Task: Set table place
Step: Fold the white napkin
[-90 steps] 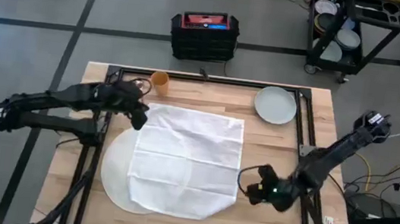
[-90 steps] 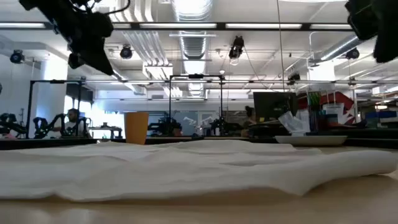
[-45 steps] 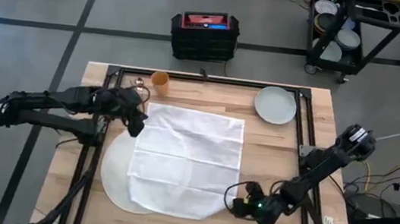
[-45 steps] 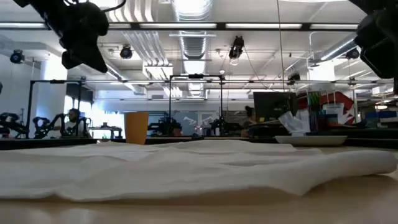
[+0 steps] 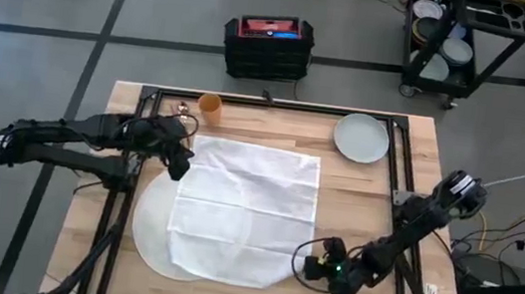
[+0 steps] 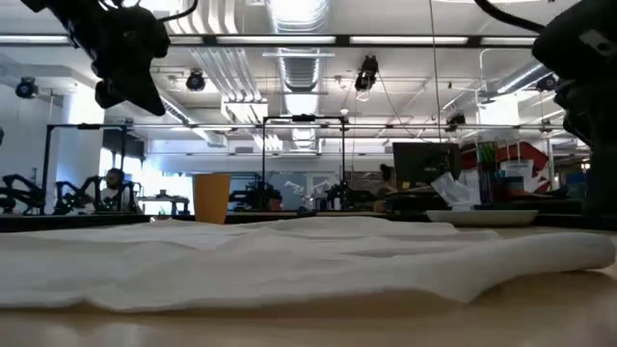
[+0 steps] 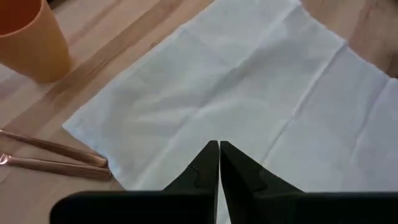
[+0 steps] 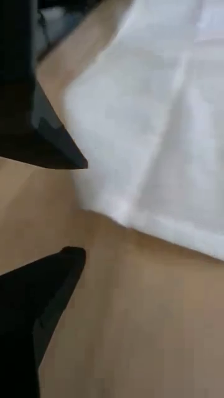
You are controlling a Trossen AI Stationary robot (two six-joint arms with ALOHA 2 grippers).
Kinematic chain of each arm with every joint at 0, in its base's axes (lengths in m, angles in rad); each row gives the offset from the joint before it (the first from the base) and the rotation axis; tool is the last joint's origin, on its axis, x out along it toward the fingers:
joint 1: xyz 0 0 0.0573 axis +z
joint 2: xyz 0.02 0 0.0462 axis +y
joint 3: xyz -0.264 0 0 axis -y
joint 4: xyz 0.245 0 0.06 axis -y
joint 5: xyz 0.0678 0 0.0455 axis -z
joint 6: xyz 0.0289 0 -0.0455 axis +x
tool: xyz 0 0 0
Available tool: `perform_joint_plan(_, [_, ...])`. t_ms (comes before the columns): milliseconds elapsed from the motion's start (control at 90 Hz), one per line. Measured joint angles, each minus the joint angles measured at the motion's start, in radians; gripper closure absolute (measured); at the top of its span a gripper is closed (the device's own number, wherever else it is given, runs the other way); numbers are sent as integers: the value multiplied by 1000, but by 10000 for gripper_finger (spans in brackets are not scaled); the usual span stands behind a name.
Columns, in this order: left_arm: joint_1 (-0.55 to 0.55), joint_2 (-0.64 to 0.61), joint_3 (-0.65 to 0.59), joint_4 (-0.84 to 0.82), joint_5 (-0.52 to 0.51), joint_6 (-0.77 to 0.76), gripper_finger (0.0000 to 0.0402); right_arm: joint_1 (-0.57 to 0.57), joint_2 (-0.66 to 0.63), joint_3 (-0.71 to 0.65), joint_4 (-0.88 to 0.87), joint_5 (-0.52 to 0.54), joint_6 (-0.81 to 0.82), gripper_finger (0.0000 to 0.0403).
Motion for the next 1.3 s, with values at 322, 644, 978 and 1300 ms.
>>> perform_joint_plan(322, [-1, 0, 0, 10, 8, -22, 402, -22, 3, -8, 68, 26, -68, 196])
perform_joint_plan(644, [-1, 1, 0, 15, 9, -21, 402, -35, 7, -11, 184, 46, -134, 197])
perform_joint_plan(978, [-1, 1, 0, 16, 9, -14, 402, -34, 6, -10, 409, 52, -193, 197])
perform_joint_plan(1300, [-1, 1, 0, 16, 9, 34, 402, -33, -32, -4, 458, 36, -219, 197])
